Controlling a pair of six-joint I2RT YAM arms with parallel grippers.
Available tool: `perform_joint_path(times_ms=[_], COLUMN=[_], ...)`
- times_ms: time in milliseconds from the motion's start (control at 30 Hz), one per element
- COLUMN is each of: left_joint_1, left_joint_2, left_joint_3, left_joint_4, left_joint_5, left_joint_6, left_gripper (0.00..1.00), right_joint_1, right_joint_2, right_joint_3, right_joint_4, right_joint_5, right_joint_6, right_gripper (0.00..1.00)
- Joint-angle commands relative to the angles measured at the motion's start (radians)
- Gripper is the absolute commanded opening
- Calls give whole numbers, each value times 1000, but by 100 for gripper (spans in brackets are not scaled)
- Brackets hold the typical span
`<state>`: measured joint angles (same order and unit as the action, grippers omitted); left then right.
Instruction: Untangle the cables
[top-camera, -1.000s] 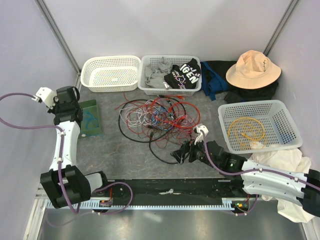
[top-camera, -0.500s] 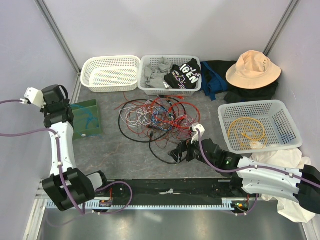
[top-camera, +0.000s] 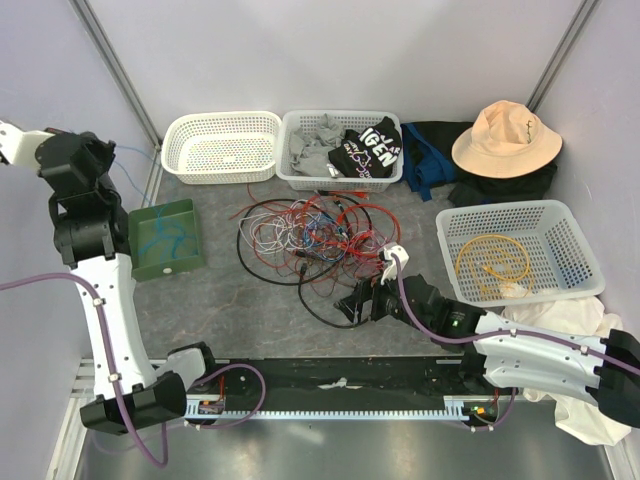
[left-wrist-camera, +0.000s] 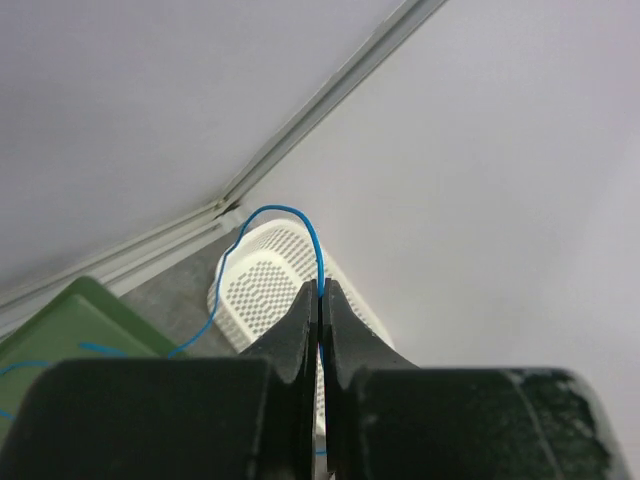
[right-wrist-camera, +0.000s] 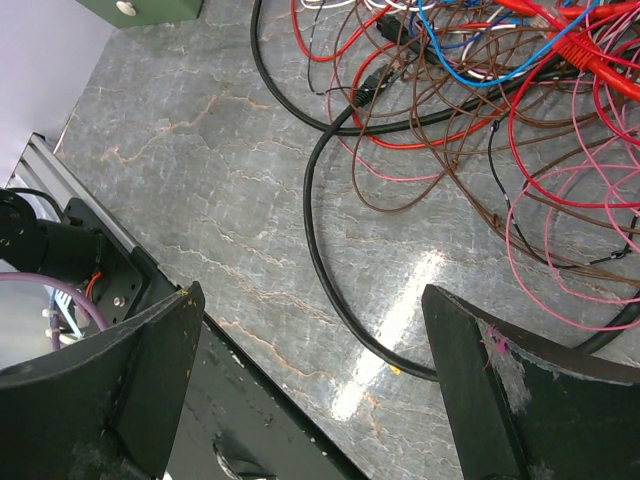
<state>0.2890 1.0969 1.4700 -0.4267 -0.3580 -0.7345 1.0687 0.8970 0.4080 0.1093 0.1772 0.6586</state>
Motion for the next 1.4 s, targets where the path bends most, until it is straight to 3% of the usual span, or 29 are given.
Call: perform_joint_path(times_ms=[0, 133, 300, 867, 1367], left_joint_1=[-25, -54, -60, -37, -1], left_joint_2=[6, 38, 57, -12, 29], left_joint_3=[114, 206, 181, -252, -615], left_joint_4=[-9, -3, 25, 324, 356], left_joint_5=[-10, -32, -90, -252, -171], left_joint_6=[34, 63, 107, 176, 35], left_gripper=[2, 2, 2, 2, 2], right_joint_1=[-3, -3, -3, -3, -3], right_joint_2=[2, 22, 48, 97, 59], right_joint_3=[66, 89, 83, 60, 22], right_joint_4=[-14, -20, -14, 15, 23], right_joint_5=[-2, 1, -1, 1, 21], right_joint_6=[-11, -16, -8, -5, -7], right_gripper=[98, 98, 98, 98, 98])
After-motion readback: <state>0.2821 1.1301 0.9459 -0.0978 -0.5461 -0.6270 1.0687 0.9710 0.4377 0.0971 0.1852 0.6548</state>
